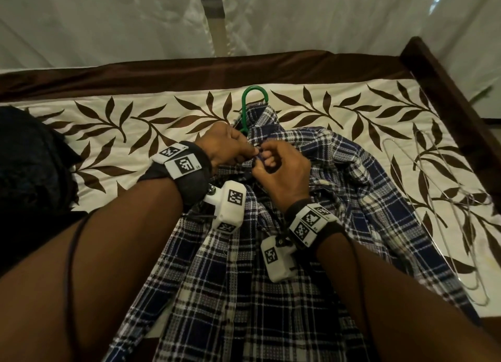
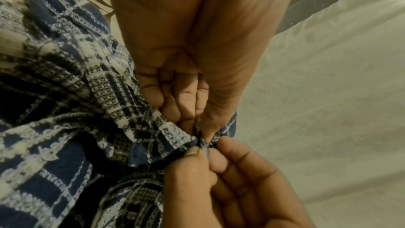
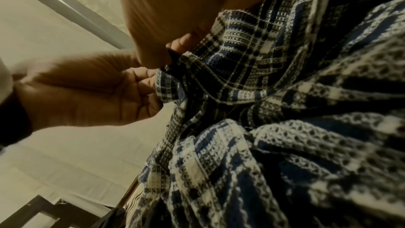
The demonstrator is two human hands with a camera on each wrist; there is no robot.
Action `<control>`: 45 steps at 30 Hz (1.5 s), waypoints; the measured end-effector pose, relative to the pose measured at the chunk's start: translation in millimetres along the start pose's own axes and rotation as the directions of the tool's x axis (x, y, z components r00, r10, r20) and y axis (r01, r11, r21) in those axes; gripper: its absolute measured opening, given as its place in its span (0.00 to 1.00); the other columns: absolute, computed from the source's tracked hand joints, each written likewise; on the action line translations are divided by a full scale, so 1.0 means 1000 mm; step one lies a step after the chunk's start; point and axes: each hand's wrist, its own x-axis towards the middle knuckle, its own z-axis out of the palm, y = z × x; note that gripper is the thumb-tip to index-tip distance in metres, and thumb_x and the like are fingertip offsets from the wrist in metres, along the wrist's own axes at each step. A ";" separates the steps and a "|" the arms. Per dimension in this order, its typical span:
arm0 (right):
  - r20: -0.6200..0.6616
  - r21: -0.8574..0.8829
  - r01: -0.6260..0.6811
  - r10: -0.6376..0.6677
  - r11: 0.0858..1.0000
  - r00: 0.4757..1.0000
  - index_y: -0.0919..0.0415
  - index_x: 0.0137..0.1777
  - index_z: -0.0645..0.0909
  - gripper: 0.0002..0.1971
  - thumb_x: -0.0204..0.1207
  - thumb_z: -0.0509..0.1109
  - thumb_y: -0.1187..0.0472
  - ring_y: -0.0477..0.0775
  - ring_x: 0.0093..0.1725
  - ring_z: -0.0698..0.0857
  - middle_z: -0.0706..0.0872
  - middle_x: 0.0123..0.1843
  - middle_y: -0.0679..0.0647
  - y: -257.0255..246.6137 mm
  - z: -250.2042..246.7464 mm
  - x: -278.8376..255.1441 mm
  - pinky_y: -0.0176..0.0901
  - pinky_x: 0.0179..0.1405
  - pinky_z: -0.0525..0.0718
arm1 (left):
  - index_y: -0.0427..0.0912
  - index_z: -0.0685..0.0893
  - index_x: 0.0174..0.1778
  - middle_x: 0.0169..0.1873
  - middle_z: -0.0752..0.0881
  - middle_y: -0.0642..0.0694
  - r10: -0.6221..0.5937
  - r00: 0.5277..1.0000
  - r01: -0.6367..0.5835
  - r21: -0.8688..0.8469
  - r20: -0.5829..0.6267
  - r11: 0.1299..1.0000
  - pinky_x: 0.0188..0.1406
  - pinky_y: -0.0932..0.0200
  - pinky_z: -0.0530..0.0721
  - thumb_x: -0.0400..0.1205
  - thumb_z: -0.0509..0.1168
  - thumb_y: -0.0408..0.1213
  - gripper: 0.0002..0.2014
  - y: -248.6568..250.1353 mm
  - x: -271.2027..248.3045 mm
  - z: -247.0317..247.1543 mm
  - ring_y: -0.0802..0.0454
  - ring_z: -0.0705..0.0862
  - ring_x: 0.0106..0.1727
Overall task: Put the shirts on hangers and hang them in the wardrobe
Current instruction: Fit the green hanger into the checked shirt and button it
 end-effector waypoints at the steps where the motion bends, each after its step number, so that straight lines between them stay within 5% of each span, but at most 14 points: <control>1: -0.019 -0.010 0.016 -0.016 1.000 1.000 0.62 0.52 0.86 0.12 0.68 0.78 0.67 0.48 0.36 0.82 0.85 0.41 0.51 -0.001 0.000 -0.001 0.41 0.38 0.86 | 0.39 0.85 0.31 0.23 0.86 0.50 -0.012 1.000 0.012 -0.015 -0.005 1.000 0.24 0.67 0.80 0.77 0.75 0.28 0.09 0.001 0.000 0.000 0.60 0.82 0.24; 8: -0.026 0.124 -0.131 0.135 0.984 0.990 0.59 0.55 0.87 0.13 0.70 0.78 0.63 0.49 0.41 0.86 0.88 0.45 0.50 -0.004 0.006 -0.006 0.47 0.43 0.90 | 0.36 0.87 0.38 0.40 0.89 0.35 -0.060 0.996 0.053 -0.103 -0.069 0.993 0.42 0.53 0.87 0.75 0.75 0.26 0.04 -0.002 0.000 0.003 0.47 0.85 0.37; 11: 0.048 0.223 -0.243 0.238 0.944 0.970 0.59 0.55 0.88 0.14 0.70 0.81 0.68 0.46 0.40 0.87 0.89 0.44 0.50 -0.007 0.003 -0.001 0.40 0.44 0.90 | 0.33 0.87 0.43 0.44 0.90 0.32 -0.070 0.990 0.053 -0.143 -0.122 0.988 0.53 0.44 0.89 0.74 0.76 0.25 0.05 -0.006 -0.001 0.004 0.42 0.88 0.41; 22: 0.183 0.223 -0.369 0.333 0.902 0.925 0.61 0.48 0.90 0.09 0.70 0.79 0.72 0.45 0.36 0.88 0.91 0.39 0.52 -0.008 -0.008 0.013 0.35 0.39 0.89 | 0.40 0.86 0.43 0.38 0.89 0.42 -0.008 0.995 -0.013 -0.211 -0.100 0.977 0.47 0.50 0.91 0.70 0.76 0.20 0.13 -0.009 -0.012 0.012 0.47 0.90 0.40; 26: 0.302 0.304 -0.558 0.477 0.772 0.825 0.64 0.48 0.88 0.08 0.72 0.78 0.73 0.55 0.41 0.92 0.91 0.41 0.58 -0.011 -0.009 0.018 0.43 0.43 0.91 | 0.38 0.84 0.50 0.29 0.84 0.46 0.017 0.992 -0.040 -0.182 -0.123 0.983 0.45 0.48 0.89 0.71 0.75 0.17 0.16 -0.016 -0.009 0.016 0.52 0.84 0.30; 29: 0.411 0.398 -0.673 0.535 0.623 0.738 0.67 0.48 0.87 0.07 0.73 0.75 0.76 0.56 0.40 0.91 0.91 0.43 0.63 -0.013 -0.012 0.021 0.41 0.41 0.90 | 0.31 0.83 0.59 0.30 0.84 0.44 0.028 0.993 -0.050 -0.199 -0.114 0.979 0.47 0.45 0.88 0.71 0.74 0.16 0.21 -0.023 -0.008 0.015 0.50 0.84 0.31; 33: 0.521 0.466 -0.764 0.559 0.447 0.645 0.68 0.50 0.85 0.07 0.77 0.71 0.77 0.51 0.38 0.90 0.91 0.42 0.62 -0.010 -0.017 0.025 0.38 0.42 0.89 | 0.31 0.84 0.59 0.34 0.87 0.41 0.092 0.992 -0.109 -0.232 -0.083 0.967 0.47 0.47 0.89 0.72 0.73 0.15 0.20 -0.030 -0.007 0.011 0.48 0.87 0.35; 37: 0.564 0.523 -0.774 0.536 0.357 0.628 0.68 0.52 0.85 0.07 0.76 0.72 0.76 0.54 0.46 0.90 0.91 0.48 0.62 -0.006 -0.023 0.027 0.40 0.49 0.90 | 0.34 0.85 0.59 0.37 0.89 0.40 0.167 0.983 -0.182 -0.250 -0.082 0.951 0.50 0.47 0.91 0.74 0.73 0.18 0.18 -0.031 -0.005 0.009 0.45 0.89 0.39; 41: 0.529 0.487 -0.737 0.513 0.469 0.676 0.66 0.53 0.87 0.08 0.75 0.75 0.73 0.54 0.48 0.90 0.91 0.49 0.61 -0.003 -0.016 0.025 0.42 0.52 0.89 | 0.41 0.86 0.58 0.40 0.90 0.42 0.227 0.959 -0.253 -0.153 -0.169 0.955 0.48 0.51 0.91 0.78 0.73 0.26 0.13 -0.024 -0.002 0.011 0.48 0.89 0.41; 45: 0.364 0.269 -0.512 0.406 0.816 0.838 0.63 0.62 0.86 0.16 0.75 0.77 0.71 0.46 0.53 0.89 0.91 0.56 0.55 0.008 -0.012 0.025 0.36 0.54 0.87 | 0.44 0.85 0.63 0.49 0.90 0.45 0.203 0.906 -0.261 -0.113 -0.372 0.959 0.56 0.53 0.89 0.78 0.74 0.29 0.18 -0.020 0.013 0.006 0.52 0.89 0.51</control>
